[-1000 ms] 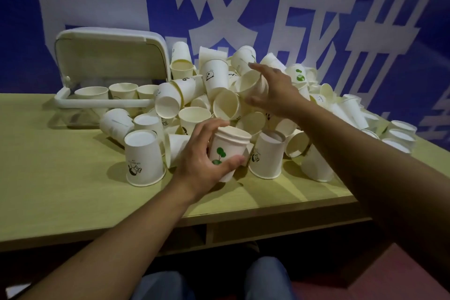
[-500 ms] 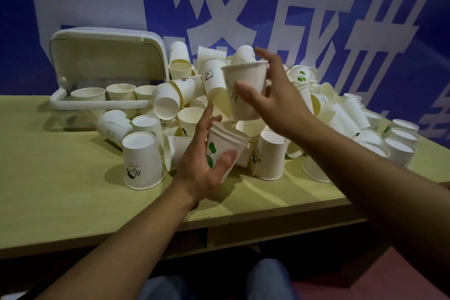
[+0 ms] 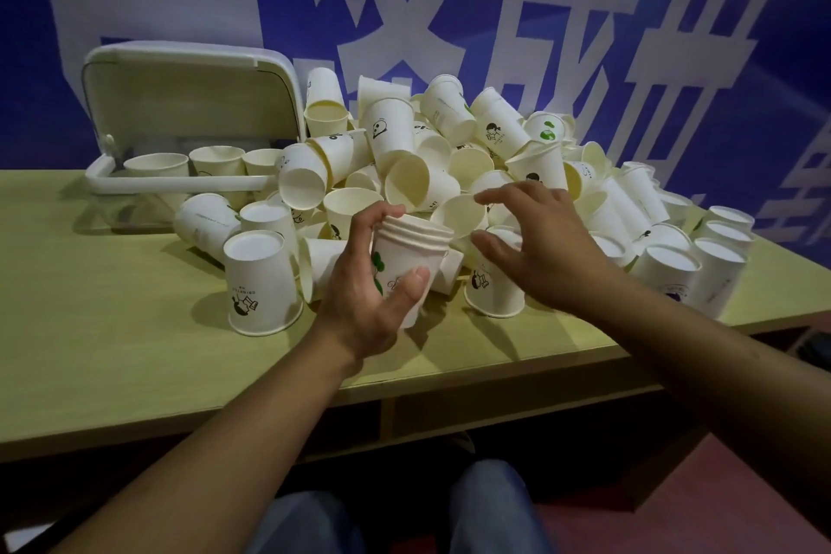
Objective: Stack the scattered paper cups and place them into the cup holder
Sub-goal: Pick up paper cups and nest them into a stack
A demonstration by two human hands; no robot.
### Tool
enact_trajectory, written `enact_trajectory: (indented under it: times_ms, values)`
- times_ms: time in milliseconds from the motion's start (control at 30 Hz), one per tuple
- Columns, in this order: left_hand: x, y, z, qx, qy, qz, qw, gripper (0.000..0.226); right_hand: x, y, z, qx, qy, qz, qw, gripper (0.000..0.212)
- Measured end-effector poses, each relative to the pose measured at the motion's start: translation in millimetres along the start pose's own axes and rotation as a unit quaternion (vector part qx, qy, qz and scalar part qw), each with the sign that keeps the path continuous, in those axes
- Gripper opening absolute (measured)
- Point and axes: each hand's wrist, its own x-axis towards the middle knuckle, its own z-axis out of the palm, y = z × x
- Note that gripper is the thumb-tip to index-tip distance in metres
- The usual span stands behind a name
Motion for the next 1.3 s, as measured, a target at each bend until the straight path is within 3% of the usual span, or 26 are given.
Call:
enact_trajectory:
  times_ms: [167, 267, 433, 600, 767, 900, 967, 1133, 1300]
  values:
    - [-1.2, 2.7, 0.5, -0.008, -0.02, -0.008, 1.0, 0.061, -10.9, 19.9, 4.5, -0.01, -0.077, 0.037, 0.996, 0.041]
    - [-2.0, 3.4, 0.4, -0.014, -0.034, -0.009, 0.999, 0.06, -14.9, 22.9, 5.0, 0.059, -0.057, 0.063, 0.995, 0.033]
    - [-2.3, 4.9, 0.8, -0.008, -0.051, -0.002, 0.999, 0.061, -24.8, 23.3, 0.7, 0.12, -0.004, 0.067, 0.99, 0.053]
    - [-2.6, 2.7, 0.9, -0.009, -0.057, -0.003, 0.998, 0.061, -33.6, 29.0, -3.2, 0.004, -0.15, 0.059, 0.987, 0.061]
    - [-3.4, 2.6, 1.4, -0.013, -0.071, -0.009, 0.997, 0.062, -32.4, 29.2, -0.3, 0.062, -0.146, 0.048, 0.986, 0.045]
    - [-3.3, 3.6, 2.0, -0.018, -0.085, -0.005, 0.996, 0.062, -27.8, 27.7, 2.9, 0.085, -0.167, 0.041, 0.982, 0.064]
    - [-3.4, 3.2, 1.9, -0.023, -0.087, -0.003, 0.996, 0.061, -25.1, 27.3, -1.9, 0.083, -0.138, 0.034, 0.986, 0.076]
    - [-3.1, 1.9, 1.4, -0.017, -0.098, -0.001, 0.995, 0.066, -21.8, 23.9, -18.1, 0.146, 0.015, 0.042, 0.988, 0.071]
    - [-5.6, 2.8, -0.2, 0.015, -0.129, -0.002, 0.991, 0.069, -20.8, 7.6, -17.0, 0.237, 0.059, 0.034, 0.969, 0.066]
